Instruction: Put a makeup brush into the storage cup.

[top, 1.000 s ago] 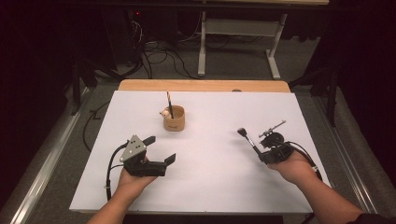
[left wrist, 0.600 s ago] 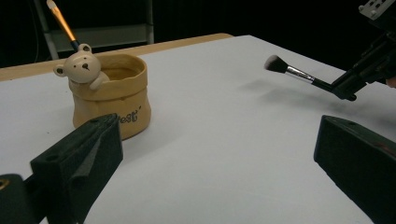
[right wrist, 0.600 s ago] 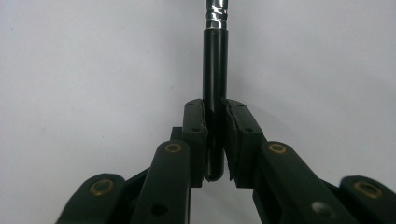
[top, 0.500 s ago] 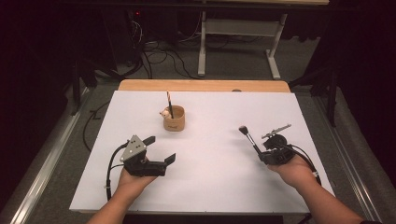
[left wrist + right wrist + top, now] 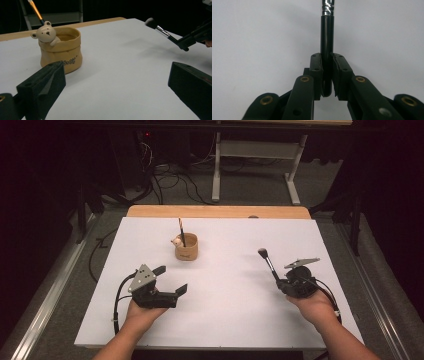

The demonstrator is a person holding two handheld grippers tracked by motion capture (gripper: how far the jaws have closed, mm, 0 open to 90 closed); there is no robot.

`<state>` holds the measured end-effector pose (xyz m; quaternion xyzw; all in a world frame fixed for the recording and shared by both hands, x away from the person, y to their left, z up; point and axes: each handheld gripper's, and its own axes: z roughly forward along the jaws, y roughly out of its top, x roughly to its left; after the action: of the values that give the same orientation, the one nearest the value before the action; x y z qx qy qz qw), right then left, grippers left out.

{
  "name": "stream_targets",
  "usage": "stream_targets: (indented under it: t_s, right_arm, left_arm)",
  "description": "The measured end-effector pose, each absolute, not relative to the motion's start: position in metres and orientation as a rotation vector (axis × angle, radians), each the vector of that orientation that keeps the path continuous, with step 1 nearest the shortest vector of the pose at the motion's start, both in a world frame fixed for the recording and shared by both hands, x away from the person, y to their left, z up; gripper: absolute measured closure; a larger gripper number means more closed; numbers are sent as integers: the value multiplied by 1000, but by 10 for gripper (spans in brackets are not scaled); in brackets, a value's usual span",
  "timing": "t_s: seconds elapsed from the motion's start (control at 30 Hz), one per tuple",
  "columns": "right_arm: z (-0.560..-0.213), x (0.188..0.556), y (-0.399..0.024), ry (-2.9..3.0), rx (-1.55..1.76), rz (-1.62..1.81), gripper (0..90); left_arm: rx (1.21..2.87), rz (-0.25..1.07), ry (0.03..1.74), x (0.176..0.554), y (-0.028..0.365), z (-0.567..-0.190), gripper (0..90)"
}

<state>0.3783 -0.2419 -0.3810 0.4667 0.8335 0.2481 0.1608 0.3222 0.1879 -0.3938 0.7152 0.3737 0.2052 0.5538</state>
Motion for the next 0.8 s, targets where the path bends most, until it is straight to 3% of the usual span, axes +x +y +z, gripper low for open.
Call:
stream_targets:
  t_s: [0.8]
  right_arm:
    - [-397, 371, -241, 2252, 1302, 903, 816]
  left_arm:
    - [1690, 481, 914, 327, 193, -398, 21]
